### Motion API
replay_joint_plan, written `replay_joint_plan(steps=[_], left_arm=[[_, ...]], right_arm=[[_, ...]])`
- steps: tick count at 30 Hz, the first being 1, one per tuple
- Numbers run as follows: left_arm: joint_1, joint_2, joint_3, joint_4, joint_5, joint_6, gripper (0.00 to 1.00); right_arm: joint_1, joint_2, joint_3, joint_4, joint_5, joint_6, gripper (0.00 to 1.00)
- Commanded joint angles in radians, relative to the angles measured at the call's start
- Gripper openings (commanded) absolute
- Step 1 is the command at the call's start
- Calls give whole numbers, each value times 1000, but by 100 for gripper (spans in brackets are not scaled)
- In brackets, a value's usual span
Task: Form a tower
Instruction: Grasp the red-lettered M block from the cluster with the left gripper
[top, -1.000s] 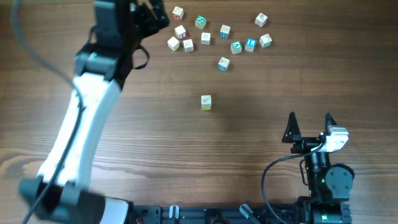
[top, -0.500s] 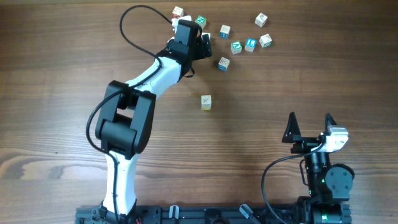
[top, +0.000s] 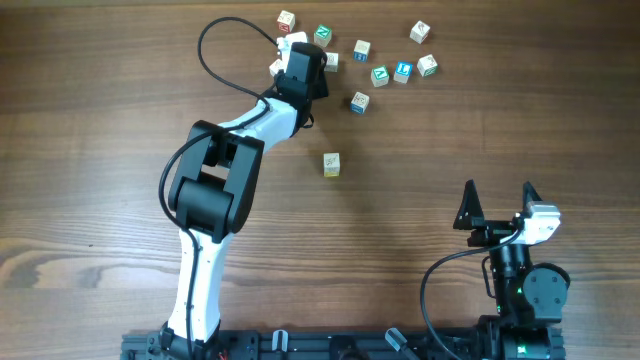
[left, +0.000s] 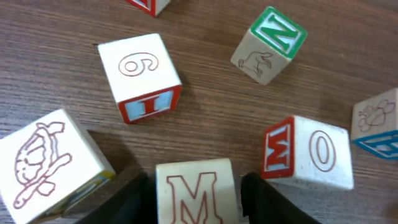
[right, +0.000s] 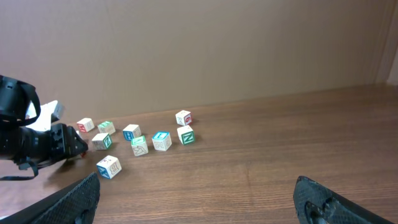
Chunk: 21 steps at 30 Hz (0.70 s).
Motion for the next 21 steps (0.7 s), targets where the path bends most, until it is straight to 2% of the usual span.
replay_joint_plan(steps=[1, 5, 8, 11, 21], left_arm=[[6, -2, -3, -10, -28, 5, 48], [6, -119, -3, -65, -28, 6, 32], [6, -198, -3, -120, -28, 6, 29], [5, -263, -3, -180, -27, 5, 29], [-111, -733, -3, -577, -27, 5, 32]], right_arm=[[2, -6, -1, 2, -2, -5, 100], [2, -6, -1, 2, -2, -4, 100], [2, -6, -1, 2, -2, -4, 100], [2, -6, -1, 2, -2, -4, 100], [2, -6, -1, 2, -2, -4, 100]])
